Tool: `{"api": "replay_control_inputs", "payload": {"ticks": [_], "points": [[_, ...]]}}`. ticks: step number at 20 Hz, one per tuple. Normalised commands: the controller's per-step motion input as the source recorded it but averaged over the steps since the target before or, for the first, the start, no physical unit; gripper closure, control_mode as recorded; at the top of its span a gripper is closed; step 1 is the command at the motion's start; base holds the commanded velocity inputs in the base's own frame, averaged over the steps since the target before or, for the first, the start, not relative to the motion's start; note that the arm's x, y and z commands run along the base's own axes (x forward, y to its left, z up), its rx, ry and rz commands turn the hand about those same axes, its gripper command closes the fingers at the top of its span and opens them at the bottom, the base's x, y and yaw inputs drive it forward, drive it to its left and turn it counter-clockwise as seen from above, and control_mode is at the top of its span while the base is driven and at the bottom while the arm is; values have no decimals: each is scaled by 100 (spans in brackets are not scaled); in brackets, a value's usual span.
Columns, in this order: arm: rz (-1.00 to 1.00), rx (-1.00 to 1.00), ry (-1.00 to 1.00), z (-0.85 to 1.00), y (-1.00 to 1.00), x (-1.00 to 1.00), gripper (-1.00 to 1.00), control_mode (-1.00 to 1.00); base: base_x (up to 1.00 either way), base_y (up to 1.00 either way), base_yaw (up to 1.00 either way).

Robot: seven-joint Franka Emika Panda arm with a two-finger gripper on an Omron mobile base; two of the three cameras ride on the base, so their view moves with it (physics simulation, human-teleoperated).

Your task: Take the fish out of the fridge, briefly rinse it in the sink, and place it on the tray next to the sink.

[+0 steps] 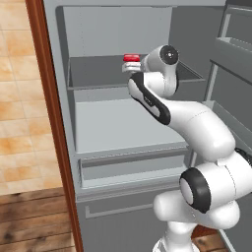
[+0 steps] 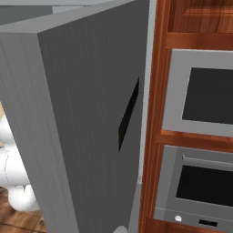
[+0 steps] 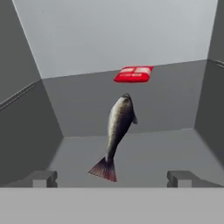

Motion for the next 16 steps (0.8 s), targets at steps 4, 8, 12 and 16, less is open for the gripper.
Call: {"api": "replay_control_inputs", "payload": {"ticks": [4, 8, 12, 16], "points": [[0, 0, 7, -33, 0, 17, -100, -100, 0, 0, 0], [0, -1, 0, -2, 0, 29, -100, -100, 0, 0, 0], [0, -5, 0, -16, 0, 42, -100, -100, 0, 0, 0], [0, -8, 3, -40, 1, 41, 100, -100, 0, 0, 0]]}}
